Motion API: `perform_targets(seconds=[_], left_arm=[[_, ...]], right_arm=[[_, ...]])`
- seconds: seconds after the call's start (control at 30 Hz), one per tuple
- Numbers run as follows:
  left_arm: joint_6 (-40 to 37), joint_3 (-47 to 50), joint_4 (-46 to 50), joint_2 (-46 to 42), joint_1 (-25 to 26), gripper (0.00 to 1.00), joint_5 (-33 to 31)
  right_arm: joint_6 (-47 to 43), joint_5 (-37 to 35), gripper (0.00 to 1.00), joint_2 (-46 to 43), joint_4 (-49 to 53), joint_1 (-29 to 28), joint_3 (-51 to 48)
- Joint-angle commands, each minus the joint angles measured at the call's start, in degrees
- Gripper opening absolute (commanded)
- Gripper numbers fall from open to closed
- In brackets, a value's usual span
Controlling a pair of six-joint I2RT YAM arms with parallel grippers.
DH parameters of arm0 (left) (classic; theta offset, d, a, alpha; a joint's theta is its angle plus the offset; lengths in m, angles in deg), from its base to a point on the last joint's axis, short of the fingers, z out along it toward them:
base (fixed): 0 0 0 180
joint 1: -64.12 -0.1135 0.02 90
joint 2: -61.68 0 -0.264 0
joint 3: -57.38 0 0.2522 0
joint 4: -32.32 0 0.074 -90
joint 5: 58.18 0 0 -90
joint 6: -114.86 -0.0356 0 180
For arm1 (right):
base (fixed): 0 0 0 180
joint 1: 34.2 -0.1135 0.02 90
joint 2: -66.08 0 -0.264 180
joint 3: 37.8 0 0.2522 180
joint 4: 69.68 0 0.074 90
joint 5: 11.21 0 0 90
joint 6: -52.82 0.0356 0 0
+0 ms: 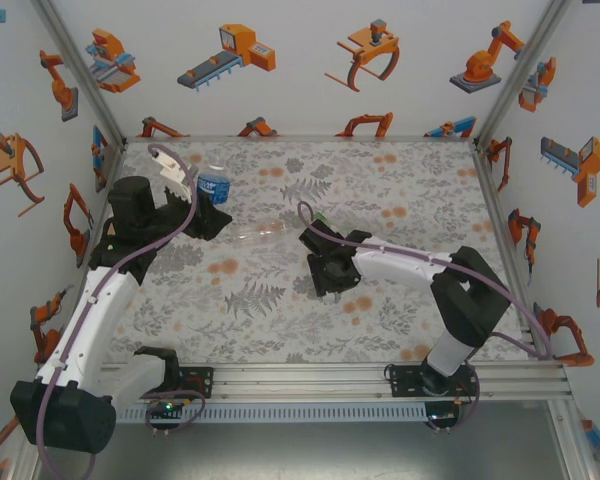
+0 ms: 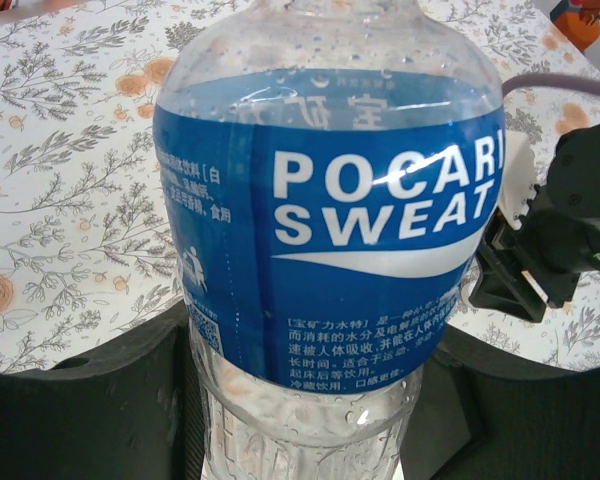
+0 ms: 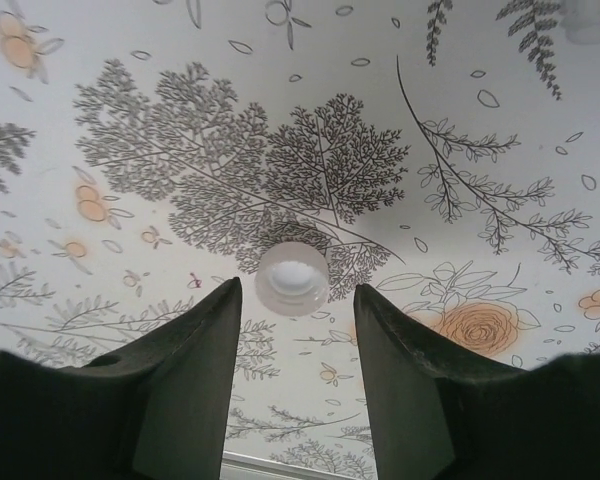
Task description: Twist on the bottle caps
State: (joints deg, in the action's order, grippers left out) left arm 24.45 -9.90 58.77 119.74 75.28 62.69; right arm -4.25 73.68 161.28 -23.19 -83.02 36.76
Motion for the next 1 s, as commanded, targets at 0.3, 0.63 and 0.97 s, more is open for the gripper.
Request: perform_targets(seconds=[0.3, 0.63, 0.97], left_arm=[[0.14, 0.09, -0.20, -0.10, -0.35, 0.03, 0.28], [0.14, 0.08, -0.12, -0.11, -0.35, 0.03, 0.31], [0.40, 0.00, -0.21, 0.13, -0.35, 0.03, 0.59]], right_arm=[[0.98, 3.04, 0.46, -0.76, -1.57, -0.04, -0.14], [1.22, 2.77, 0.46, 0.51, -1.75, -0.04, -0.85], [1.35, 2.69, 0.46, 1.11, -1.53, -0.05, -1.21]])
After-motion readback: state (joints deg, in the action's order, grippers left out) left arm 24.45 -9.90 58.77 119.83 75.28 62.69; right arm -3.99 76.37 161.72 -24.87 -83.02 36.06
